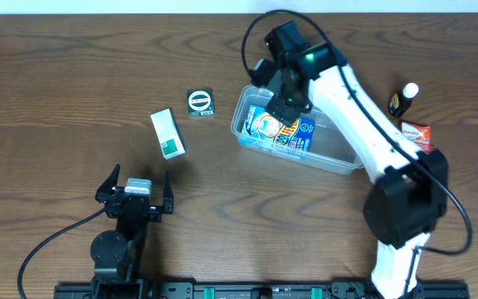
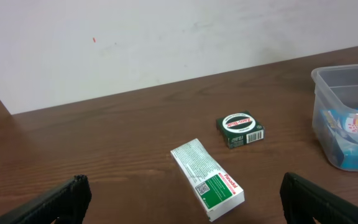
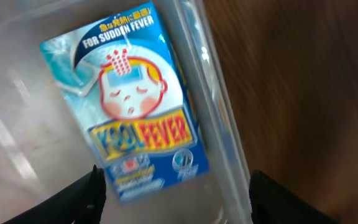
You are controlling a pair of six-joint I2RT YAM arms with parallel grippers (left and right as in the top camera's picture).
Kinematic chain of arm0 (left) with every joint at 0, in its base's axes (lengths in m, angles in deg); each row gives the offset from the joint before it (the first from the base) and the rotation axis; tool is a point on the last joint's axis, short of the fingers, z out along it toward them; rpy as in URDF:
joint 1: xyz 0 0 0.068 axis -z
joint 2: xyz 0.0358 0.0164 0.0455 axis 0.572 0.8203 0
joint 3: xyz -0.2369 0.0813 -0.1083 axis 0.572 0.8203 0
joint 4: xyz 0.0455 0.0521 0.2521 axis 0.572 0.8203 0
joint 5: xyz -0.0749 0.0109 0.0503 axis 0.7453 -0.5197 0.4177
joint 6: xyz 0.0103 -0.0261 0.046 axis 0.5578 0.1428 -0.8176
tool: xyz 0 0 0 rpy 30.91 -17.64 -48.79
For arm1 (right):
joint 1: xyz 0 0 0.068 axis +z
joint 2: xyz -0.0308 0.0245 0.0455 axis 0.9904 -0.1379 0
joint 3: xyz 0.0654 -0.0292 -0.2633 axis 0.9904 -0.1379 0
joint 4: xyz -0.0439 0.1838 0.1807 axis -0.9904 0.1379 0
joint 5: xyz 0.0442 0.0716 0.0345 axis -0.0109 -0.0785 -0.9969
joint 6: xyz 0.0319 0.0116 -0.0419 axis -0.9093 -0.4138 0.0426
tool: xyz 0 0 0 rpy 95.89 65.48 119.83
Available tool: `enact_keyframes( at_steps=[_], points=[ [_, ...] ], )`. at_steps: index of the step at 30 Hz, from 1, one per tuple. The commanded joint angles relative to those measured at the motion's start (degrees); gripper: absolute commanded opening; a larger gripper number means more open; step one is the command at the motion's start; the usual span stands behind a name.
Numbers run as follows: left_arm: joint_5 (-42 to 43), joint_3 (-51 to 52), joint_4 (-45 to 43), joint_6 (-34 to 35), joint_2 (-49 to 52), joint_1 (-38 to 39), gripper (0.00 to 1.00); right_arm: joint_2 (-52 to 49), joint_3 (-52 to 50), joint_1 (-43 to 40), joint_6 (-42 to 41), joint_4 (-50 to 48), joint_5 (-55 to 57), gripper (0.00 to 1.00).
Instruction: Pack container
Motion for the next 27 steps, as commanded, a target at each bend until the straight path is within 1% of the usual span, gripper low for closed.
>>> enact_keyframes(
  at_steps=[1,5,7,8,9,10,11,12,13,14,17,24,27],
  points=[
    [0.44,1.36,1.29,-0.33,-0.39,-0.2,0.98,5.01,1.79,-2.14,-12.35,2.43,2.38,0.72],
    [0.44,1.36,1.27,-0.33,-0.39,-0.2,0.98,7.87,1.79,-6.12,-19.12,6.03,0.96,0.74],
    [0.44,1.36,1.29,-0.33,-0.39,-0.2,0.98,8.7,1.79,-7.98,-20.37,7.26,-1.55,0.75],
    [0.44,1.36,1.29,-0.33,-0.39,-0.2,0.98,8.85,1.77,-8.98,-20.5,7.43,-4.0,0.74],
    [0.44,1.36,1.27,-0.33,-0.39,-0.2,0.98,8.85,1.77,-9.55,-20.52,7.41,-6.12,0.69],
    [0.44,1.36,1.29,-0.33,-0.39,-0.2,0.98,8.74,1.66,-10.1,-21.0,7.1,-8.83,0.6],
    [0.46,1.36,1.27,-0.33,-0.39,-0.2,0.98,8.61,1.4,-10.25,-21.55,6.64,-10.19,0.48],
    [0.44,1.36,1.29,-0.33,-0.39,-0.2,0.98,8.59,0.81,-10.25,-22.62,5.75,-11.58,0.29],
    [0.44,1.36,1.29,-0.33,-0.39,-0.2,0.98,8.48,-0.15,-10.03,-24.09,4.44,-12.52,0.13],
    [0.44,1.36,1.29,-0.33,-0.42,-0.2,0.98,8.44,-1.03,-9.64,-25.55,3.3,-13.22,0.01],
    [0.44,1.36,1.29,-0.33,-0.39,-0.2,0.98,8.0,-5.7,-7.06,-31.56,-3.06,-13.92,0.01],
    [0.44,1.36,1.29,-0.33,-0.39,-0.2,0.98,7.98,-20.26,1.44,-41.75,-23.87,-13.9,0.01],
    [0.44,1.36,1.27,-0.33,-0.39,-0.2,0.98,7.98,-22.95,4.48,-44.37,-28.13,-13.88,0.01]
  ],
)
